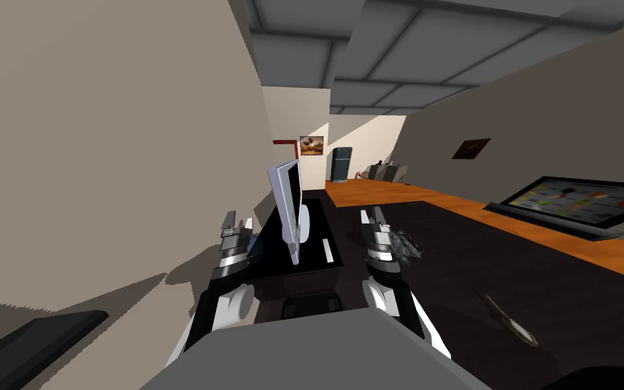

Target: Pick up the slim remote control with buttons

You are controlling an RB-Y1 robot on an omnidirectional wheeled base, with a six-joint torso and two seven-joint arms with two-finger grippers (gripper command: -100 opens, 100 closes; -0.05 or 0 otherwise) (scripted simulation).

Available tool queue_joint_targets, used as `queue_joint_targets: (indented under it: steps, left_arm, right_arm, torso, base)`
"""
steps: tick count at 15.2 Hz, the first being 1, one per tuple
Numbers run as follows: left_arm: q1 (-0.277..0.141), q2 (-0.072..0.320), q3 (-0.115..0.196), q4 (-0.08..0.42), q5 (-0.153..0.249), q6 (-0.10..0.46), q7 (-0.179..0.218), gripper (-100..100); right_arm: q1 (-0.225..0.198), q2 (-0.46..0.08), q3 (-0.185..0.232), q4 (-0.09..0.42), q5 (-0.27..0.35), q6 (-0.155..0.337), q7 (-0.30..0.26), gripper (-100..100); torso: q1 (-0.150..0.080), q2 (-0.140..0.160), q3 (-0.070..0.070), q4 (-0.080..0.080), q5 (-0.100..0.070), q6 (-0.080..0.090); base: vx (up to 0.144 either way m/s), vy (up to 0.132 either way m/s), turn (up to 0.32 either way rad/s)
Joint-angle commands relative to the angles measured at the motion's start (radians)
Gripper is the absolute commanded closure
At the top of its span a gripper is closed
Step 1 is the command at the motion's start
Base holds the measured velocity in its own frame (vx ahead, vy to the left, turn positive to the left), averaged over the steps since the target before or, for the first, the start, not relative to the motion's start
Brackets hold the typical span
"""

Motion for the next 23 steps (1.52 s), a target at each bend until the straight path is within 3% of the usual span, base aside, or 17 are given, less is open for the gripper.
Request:
queue_joint_targets:
  steps: [1,9,14,16,17,19,20,22,23]
  left_arm:
    - [0.000,0.000,0.000,0.000,0.000,0.000,0.000,0]
    - [0.000,0.000,0.000,0.000,0.000,0.000,0.000,0]
    - [0.000,0.000,0.000,0.000,0.000,0.000,0.000,0]
    - [0.000,0.000,0.000,0.000,0.000,0.000,0.000,0]
    - [0.000,0.000,0.000,0.000,0.000,0.000,0.000,0]
    - [0.000,0.000,0.000,0.000,0.000,0.000,0.000,0]
    - [0.000,0.000,0.000,0.000,0.000,0.000,0.000,0]
    - [0.000,0.000,0.000,0.000,0.000,0.000,0.000,0]
    - [0.000,0.000,0.000,0.000,0.000,0.000,0.000,0]
  right_arm:
    - [-0.019,-0.036,-0.010,0.025,-0.008,0.030,-0.039,-100]
    - [-0.082,-0.100,-0.048,0.116,-0.034,0.135,-0.172,-100]
    - [-0.149,-0.148,-0.093,0.218,-0.061,0.233,-0.290,-100]
    - [-0.149,-0.148,-0.093,0.221,-0.061,0.252,-0.319,-100]
    - [-0.174,-0.164,-0.110,0.258,-0.071,0.293,-0.355,-100]
    - [-0.174,-0.164,-0.110,0.261,-0.071,0.296,-0.375,-100]
    - [-0.199,-0.180,-0.128,0.302,-0.081,0.343,-0.410,-100]
    - [-0.199,-0.180,-0.128,0.304,-0.081,0.343,-0.433,-100]
    - [-0.225,-0.195,-0.148,0.345,-0.091,0.391,-0.459,-100]
  torso:
    - [0.000,0.000,0.000,0.000,0.000,0.000]
    - [0.000,0.001,0.000,0.000,0.000,0.000]
    - [-0.001,0.001,0.000,0.000,0.000,0.000]
    - [-0.001,0.001,0.000,0.000,0.000,0.000]
    - [-0.001,0.001,0.000,0.000,0.000,0.000]
    - [-0.001,0.001,0.000,0.000,0.000,0.000]
    - [-0.001,0.001,0.000,0.000,0.000,0.000]
    - [-0.001,0.001,0.000,0.000,0.000,0.000]
    - [-0.001,0.001,0.000,0.000,0.000,0.000]
  base:
    - [-0.007,0.003,0.059]
    - [-0.014,0.001,0.087]
    - [-0.018,-0.004,0.127]
    - [-0.017,-0.006,0.098]
    - [-0.014,-0.006,0.109]
    - [-0.015,-0.006,0.102]
    - [-0.019,-0.005,0.144]
    - [-0.015,-0.008,0.111]
    - [-0.020,-0.006,0.157]
